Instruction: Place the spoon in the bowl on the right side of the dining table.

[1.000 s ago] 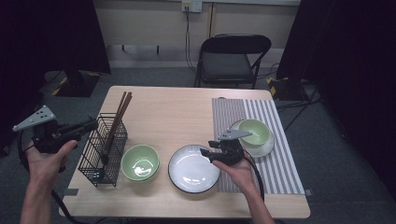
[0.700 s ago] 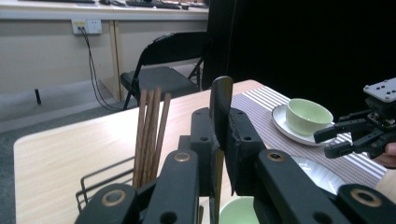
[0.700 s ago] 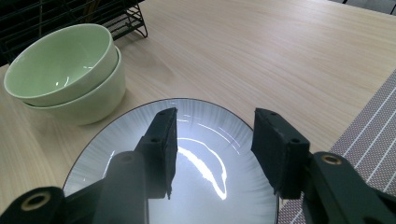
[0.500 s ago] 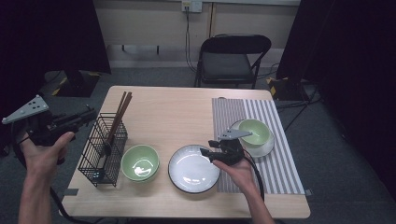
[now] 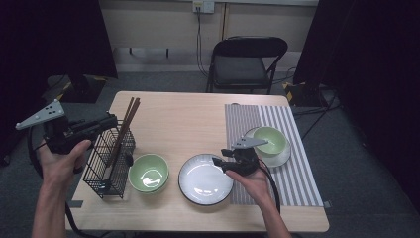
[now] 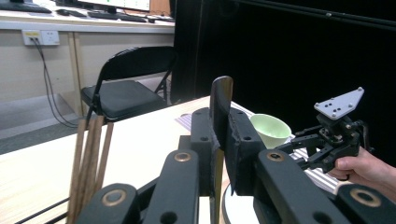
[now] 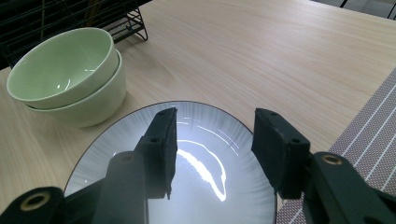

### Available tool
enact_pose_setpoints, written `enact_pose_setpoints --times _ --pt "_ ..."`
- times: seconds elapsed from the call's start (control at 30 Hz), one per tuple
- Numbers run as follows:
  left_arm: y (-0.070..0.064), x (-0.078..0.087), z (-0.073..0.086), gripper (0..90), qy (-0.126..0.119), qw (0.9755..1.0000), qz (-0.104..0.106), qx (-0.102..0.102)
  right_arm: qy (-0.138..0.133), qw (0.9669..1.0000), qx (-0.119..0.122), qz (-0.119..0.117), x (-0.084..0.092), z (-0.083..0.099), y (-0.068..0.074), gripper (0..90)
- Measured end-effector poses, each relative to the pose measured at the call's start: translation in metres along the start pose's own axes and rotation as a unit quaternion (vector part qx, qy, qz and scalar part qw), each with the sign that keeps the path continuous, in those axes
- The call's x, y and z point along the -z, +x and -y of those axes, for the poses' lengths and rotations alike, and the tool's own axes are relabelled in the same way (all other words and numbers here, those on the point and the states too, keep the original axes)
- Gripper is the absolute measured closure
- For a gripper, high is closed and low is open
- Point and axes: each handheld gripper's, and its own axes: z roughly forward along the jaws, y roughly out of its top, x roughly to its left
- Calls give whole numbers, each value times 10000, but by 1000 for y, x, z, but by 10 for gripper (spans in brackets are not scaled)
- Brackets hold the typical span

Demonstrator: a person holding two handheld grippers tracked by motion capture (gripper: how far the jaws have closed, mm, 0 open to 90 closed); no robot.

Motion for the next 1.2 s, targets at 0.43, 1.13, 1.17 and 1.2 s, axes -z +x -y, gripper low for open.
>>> enact_pose_setpoints --times 0.43,1.13,1.17,1.2 --pt "-21 -28 -4 828 178 9993 321 -116 -10 9999 37 -128 -2 -5 5 507" --pt "-39 -62 7 828 334 9977 589 -106 -516 9964 272 -618 4 -40 30 527" --pt "-40 -63 7 829 351 9978 555 -127 -551 9960 282 -643 4 -42 32 530" --pt "-41 -64 8 828 352 9978 549 -117 -570 9957 307 -665 4 -44 33 540"
